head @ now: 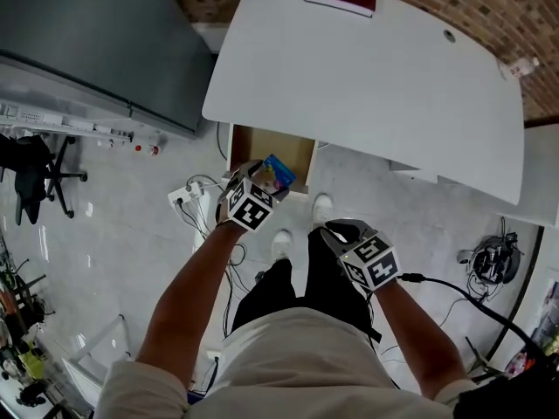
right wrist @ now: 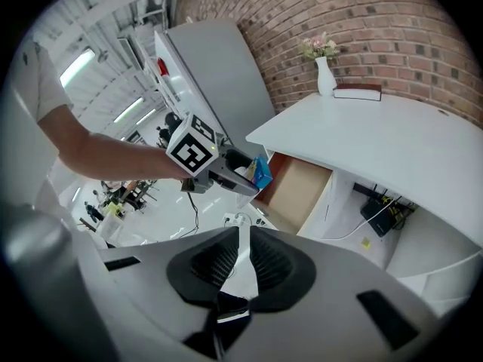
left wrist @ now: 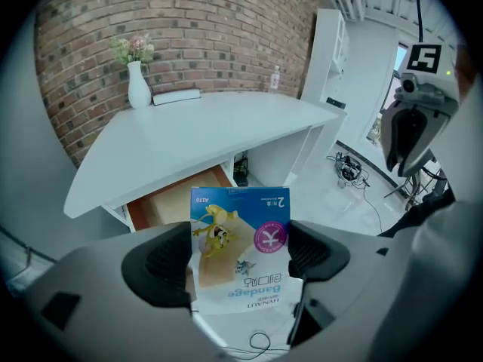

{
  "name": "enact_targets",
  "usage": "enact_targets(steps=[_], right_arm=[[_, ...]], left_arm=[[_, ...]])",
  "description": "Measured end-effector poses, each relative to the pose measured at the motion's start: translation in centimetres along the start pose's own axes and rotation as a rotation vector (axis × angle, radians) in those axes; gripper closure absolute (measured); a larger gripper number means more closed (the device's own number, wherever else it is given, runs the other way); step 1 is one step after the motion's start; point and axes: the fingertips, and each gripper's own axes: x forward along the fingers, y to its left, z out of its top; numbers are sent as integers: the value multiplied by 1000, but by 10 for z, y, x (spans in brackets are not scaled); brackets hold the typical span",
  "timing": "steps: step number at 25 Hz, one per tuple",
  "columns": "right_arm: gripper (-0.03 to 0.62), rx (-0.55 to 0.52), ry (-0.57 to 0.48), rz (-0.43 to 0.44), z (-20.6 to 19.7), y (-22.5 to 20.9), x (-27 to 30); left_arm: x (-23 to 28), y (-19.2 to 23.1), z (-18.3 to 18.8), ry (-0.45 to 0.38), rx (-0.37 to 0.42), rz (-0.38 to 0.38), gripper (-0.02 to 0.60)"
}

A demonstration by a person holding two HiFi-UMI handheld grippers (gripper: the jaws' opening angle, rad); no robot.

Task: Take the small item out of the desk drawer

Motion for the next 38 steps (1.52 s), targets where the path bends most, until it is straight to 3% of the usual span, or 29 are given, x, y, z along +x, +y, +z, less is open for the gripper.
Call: enact_targets(steps=[12,20,27,38], right_arm=[[549,6,-113,-106,2,22,-82],[551,38,-203,-164,-13,62,-126],[553,46,-263,-211,-24,101,-147],[553,63,-283,-258,-40,131,-160]], left_arm=[[-138,-81,48,-188,-22,-80,192],[-218,-144,49,-310,-32,-153,192],[-264,-174,36,-368,-9,-199,192],[-290,-185,18,-378,7,-219,193]])
